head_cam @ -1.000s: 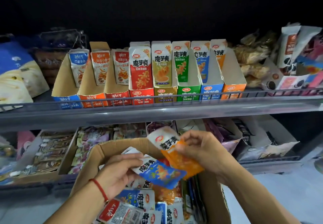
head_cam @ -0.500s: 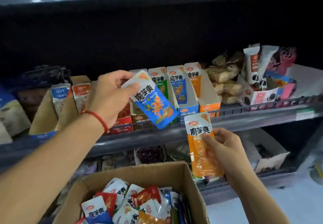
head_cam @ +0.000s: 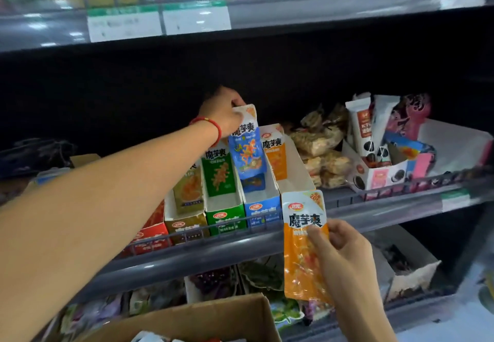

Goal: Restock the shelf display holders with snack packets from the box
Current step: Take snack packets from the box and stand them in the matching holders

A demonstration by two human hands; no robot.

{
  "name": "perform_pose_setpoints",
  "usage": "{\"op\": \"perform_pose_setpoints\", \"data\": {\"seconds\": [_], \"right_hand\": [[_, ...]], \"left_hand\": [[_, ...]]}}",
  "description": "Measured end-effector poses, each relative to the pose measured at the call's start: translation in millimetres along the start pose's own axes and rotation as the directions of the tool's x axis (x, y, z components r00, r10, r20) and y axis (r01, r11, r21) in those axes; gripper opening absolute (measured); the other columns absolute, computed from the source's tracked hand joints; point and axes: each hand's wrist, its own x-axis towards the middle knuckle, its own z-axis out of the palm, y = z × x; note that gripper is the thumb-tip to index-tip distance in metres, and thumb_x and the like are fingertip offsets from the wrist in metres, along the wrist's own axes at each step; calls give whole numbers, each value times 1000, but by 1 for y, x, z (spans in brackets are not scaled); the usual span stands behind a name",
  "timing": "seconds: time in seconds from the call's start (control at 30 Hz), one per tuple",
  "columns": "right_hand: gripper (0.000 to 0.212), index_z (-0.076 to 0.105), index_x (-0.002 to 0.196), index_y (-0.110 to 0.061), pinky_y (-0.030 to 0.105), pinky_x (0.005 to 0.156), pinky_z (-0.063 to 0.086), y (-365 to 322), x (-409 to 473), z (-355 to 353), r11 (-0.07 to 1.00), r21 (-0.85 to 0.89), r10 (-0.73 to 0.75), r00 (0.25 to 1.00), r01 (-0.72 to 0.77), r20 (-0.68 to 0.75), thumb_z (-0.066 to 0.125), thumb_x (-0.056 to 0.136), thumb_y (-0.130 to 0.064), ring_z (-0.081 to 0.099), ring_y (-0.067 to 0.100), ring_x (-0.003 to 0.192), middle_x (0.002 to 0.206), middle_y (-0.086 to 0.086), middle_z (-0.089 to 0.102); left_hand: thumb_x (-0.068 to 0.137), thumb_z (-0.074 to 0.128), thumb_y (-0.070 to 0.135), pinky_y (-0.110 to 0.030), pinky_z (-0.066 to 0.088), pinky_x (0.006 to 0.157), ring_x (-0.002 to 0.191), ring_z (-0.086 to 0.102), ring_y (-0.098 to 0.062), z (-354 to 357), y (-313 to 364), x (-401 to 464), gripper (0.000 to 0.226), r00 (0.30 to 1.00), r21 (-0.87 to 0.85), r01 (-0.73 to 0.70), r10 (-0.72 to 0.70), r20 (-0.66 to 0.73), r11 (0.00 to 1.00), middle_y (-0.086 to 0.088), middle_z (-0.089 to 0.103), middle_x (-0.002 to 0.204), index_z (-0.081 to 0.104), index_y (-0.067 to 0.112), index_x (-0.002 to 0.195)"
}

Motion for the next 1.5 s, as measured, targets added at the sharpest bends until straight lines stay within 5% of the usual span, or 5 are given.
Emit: {"op": "perform_pose_setpoints", "data": {"seconds": [0.53,0.73,0.93,1.17,1.5], "right_hand": [[8,70,91,-21,62,71,59,-9,5,8,996,90,8,1000,-11,27,67,97,-25,73,38,74,77,5,77],[8,71,95,-17,55,69,60,-14,5,5,991,130,-6,996,-6,87,67,98,-22,72,32,69,77,5,77],[5,73,96,-19,36,62,62,-18,6,4,990,137,-49,987,27,154,69,96,-23,74,19,68,79,-1,79],[9,72,103,-20,36,74,60,-8,17,-2,984,180,9,1000,-6,-19,69,95,-17,74,20,78,82,2,78],[8,70,102,-19,37,68,60,-5,22,1,988,154,21,1000,-21,2,67,97,-13,72,16,67,78,3,77]], "left_hand": [[87,74,19,-46,56,88,98,64,-21,42,-38,1,9,987,252,-122,89,137,960,3,72,97,73,27,92],[92,71,18,-29,55,86,90,63,-7,26,-12,-33,15,977,171,-206,211,-9,963,5,71,102,74,22,106],[93,71,38,-14,54,77,84,67,3,14,31,-111,19,755,-165,-232,284,591,959,13,73,94,74,25,106],[92,72,12,-17,49,52,63,63,0,-1,35,-32,11,943,-202,-96,154,294,975,2,73,84,75,22,93],[95,67,11,-24,50,62,72,63,-12,29,49,54,11,973,118,-173,151,172,978,-3,71,95,74,14,102]]}}
